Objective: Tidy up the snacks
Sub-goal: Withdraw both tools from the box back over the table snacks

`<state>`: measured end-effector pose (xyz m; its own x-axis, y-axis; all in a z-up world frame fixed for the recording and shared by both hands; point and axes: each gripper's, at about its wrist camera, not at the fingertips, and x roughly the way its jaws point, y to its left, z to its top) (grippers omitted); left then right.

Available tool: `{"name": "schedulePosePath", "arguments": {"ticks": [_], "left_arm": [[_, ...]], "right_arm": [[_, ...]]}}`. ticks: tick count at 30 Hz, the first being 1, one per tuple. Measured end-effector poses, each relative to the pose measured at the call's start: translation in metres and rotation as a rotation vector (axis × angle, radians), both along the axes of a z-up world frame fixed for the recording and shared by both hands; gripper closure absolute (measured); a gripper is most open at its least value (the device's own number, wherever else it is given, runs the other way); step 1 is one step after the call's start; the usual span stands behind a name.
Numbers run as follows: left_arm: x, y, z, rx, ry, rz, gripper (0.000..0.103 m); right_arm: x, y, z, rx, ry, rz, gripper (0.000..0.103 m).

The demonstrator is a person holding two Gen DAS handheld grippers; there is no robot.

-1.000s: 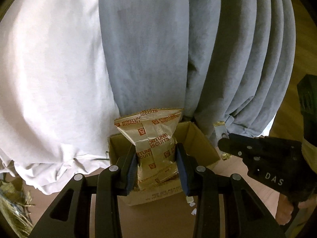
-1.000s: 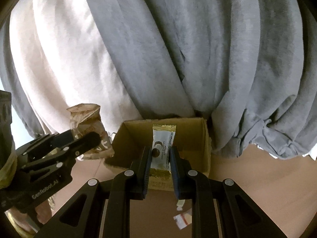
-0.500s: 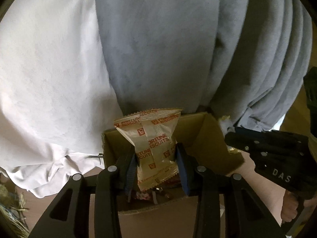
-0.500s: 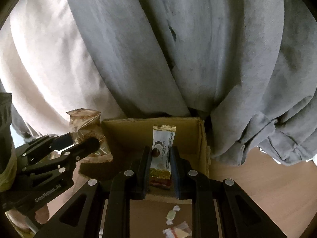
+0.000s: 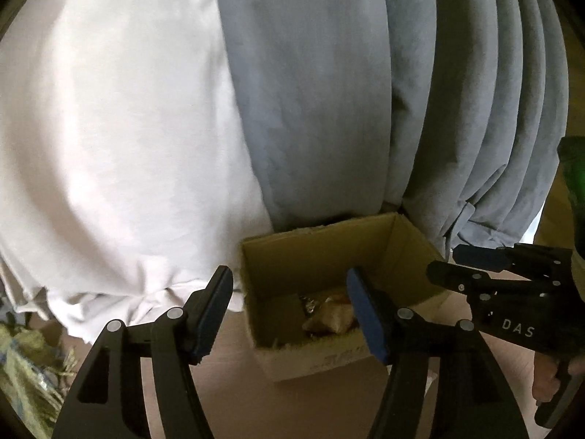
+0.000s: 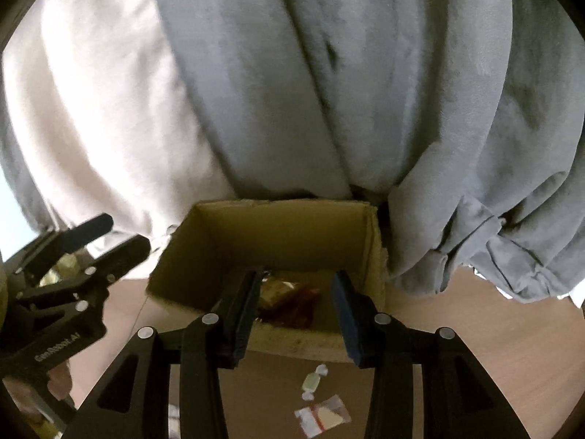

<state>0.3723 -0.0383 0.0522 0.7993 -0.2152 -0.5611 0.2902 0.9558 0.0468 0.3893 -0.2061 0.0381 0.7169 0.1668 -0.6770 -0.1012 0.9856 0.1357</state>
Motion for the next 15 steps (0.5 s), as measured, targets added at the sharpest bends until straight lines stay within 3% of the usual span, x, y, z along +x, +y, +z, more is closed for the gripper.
{"name": "schedulePosePath", "arguments": {"ticks": [15], "left_arm": [[-0.091, 0.036, -0.014, 0.01, 0.009, 0.018, 0.039]], "right_arm": [[-0.078, 0.036, 0.003, -0.025, -0.034, 0.111, 0.061]]}}
